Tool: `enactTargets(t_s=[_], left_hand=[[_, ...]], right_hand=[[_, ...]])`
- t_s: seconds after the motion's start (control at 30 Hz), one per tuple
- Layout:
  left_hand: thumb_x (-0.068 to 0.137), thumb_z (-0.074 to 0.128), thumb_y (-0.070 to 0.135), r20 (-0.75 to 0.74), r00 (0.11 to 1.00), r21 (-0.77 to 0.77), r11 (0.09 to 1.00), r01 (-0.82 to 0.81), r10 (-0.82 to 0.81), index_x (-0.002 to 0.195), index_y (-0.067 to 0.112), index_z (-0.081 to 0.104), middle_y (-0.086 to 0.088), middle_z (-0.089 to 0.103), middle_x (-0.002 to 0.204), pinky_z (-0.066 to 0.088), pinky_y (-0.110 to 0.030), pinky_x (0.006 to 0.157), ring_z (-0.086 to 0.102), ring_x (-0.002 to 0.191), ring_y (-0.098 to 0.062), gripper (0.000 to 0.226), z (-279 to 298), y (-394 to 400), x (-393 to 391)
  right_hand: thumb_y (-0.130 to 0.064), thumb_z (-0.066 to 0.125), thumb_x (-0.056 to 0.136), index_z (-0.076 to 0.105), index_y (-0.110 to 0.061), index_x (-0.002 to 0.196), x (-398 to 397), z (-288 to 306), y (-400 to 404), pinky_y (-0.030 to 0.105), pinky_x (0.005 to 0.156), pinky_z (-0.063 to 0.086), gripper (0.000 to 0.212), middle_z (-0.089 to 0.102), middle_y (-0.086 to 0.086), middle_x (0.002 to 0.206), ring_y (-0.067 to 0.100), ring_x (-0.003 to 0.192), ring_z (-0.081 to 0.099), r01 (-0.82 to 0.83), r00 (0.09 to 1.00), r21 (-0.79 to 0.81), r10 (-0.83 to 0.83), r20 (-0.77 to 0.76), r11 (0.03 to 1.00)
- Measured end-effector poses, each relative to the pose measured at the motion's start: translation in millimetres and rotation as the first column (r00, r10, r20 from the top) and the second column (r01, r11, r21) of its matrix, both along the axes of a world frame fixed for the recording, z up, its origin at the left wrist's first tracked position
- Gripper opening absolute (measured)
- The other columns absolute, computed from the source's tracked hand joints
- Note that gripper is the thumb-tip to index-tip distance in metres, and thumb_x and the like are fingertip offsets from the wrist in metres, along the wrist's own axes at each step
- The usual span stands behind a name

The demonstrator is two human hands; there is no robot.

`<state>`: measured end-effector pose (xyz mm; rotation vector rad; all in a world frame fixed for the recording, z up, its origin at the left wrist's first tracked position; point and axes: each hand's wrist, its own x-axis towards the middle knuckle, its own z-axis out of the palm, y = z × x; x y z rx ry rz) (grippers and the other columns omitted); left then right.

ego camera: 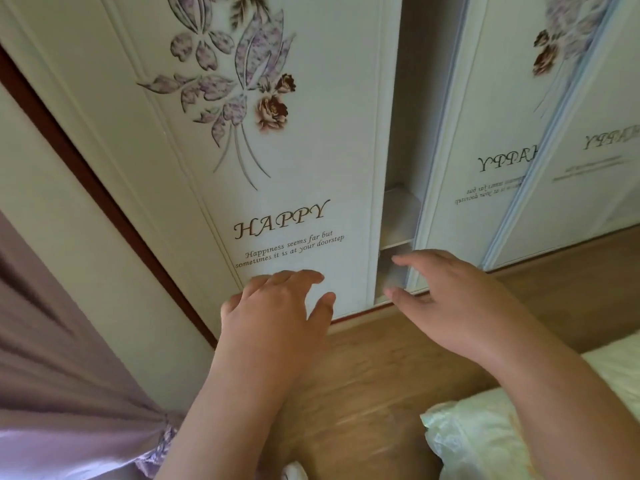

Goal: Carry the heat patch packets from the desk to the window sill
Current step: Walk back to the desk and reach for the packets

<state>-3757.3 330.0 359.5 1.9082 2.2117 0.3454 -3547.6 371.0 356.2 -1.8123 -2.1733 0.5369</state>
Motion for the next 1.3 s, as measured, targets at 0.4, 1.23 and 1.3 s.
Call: enactTargets(t_s=[0.4, 1.23, 1.3], left_hand=[[0.099, 0.04, 0.061, 0.001, 0.966, 0.048, 0.965, 0.259, -0.26, 0.141, 0.049, 0.047, 0.023, 0.051, 0.146, 0.032, -0.041, 0.114, 0.041, 0.14, -0.008, 0.044, 4, 172, -12], [0.098, 0.034, 0.066, -0.09, 0.745, -0.037, 0.749, 0.661, -0.661, 0.149, 0.043, 0.034, 0.017, 0.039, 0.157, 0.037, -0.035, 0.114, 0.04, 0.142, -0.011, 0.056, 2, 465, 98], [0.097, 0.034, 0.067, -0.093, 0.736, -0.037, 0.741, 0.67, -0.67, 0.149, 0.044, 0.035, 0.017, 0.039, 0.157, 0.037, -0.037, 0.115, 0.04, 0.143, -0.011, 0.056, 4, 487, 122]], right_hand=[[-0.058, 0.053, 0.1, 0.039, -0.041, 0.154, -6, 12, 114, 0.032, 0.11, 0.043, 0.059, 0.042, -0.014, 0.161, 0.012, 0.141, 0.05, 0.273, 0.962, -0.035, -0.272, 0.019, 0.961], [-0.062, 0.055, 0.096, 0.042, -0.041, 0.152, 79, -2, 326, 0.045, 0.113, 0.048, 0.061, 0.052, -0.011, 0.155, 0.019, 0.135, 0.057, 0.668, 0.744, -0.048, -0.667, 0.025, 0.743], [-0.062, 0.055, 0.096, 0.042, -0.041, 0.152, 103, 1, 348, 0.045, 0.115, 0.047, 0.062, 0.05, -0.011, 0.157, 0.02, 0.138, 0.054, 0.679, 0.734, -0.037, -0.679, 0.014, 0.734]])
